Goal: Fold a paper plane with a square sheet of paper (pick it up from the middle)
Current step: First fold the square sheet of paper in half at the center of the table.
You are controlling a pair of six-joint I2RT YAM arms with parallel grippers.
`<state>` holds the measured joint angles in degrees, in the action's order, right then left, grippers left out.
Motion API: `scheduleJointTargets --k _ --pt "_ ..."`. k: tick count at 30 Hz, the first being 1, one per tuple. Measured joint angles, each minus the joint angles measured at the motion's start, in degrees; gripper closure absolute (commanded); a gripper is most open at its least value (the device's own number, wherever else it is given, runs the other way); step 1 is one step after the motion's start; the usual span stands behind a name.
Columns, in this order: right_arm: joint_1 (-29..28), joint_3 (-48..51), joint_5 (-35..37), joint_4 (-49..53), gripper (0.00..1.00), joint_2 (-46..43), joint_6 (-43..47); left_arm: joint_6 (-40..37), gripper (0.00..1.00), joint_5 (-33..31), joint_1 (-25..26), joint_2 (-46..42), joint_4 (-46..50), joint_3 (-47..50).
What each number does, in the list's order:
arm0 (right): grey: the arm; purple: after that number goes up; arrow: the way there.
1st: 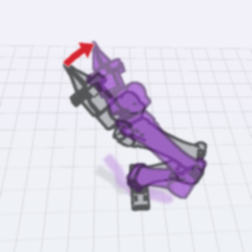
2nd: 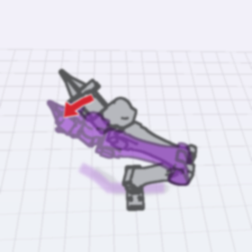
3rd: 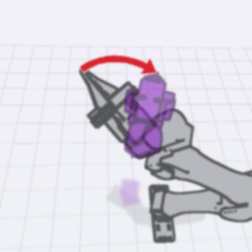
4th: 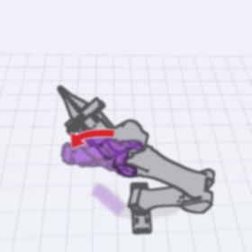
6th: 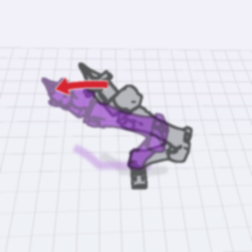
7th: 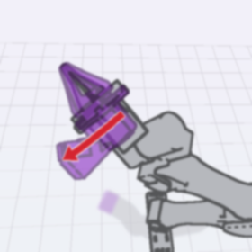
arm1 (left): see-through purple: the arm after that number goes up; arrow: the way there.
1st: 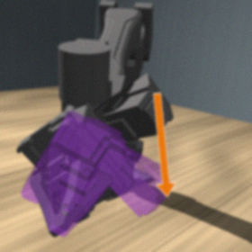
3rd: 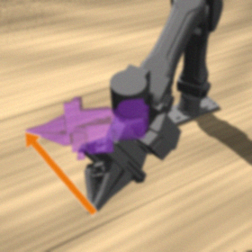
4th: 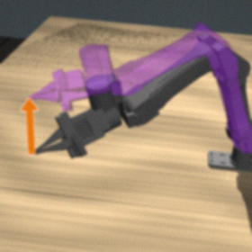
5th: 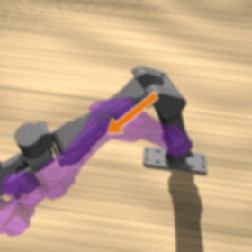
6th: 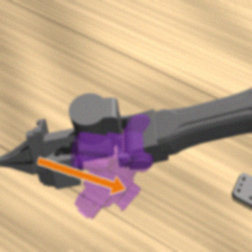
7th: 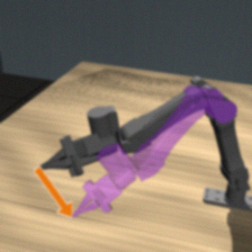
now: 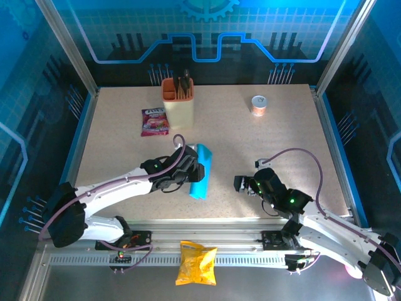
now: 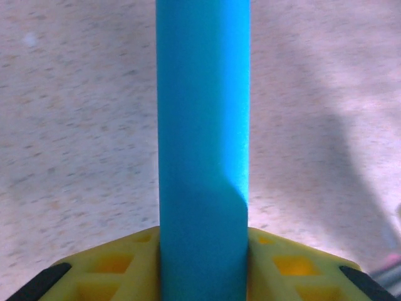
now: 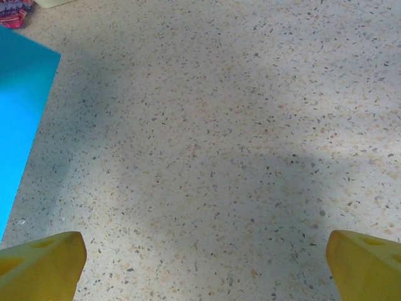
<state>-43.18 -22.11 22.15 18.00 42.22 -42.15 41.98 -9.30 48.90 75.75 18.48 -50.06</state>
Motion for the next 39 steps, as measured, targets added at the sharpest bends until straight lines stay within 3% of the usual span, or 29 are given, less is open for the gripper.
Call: scheduleJointTargets --k 7,15,18,28,39 --pt "2.38 -1.9 -0.33 3.67 0.01 0.28 -0.07 4.72 0.65 2.16 2.58 2.91 -14.49 1.6" --pt "4.28 -4.26 -3.39 4.09 0.01 2.47 0.15 10.93 0.65 0.04 3.78 11.61 -28.06 8.26" --pt "4.33 -4.26 -4.63 4.07 0.01 3.37 0.15 11.85 0.63 -1.99 3.78 12.87 -28.96 9.09" --pt "4.48 -4.22 -7.63 3.41 0.01 5.6 0.13 11.69 0.42 -7.74 3.78 13.25 -29.09 10.93" --pt "4.66 -4.22 -9.42 2.23 0.01 7.43 0.13 8.52 0.34 -12.35 3.74 12.63 -25.09 12.44"
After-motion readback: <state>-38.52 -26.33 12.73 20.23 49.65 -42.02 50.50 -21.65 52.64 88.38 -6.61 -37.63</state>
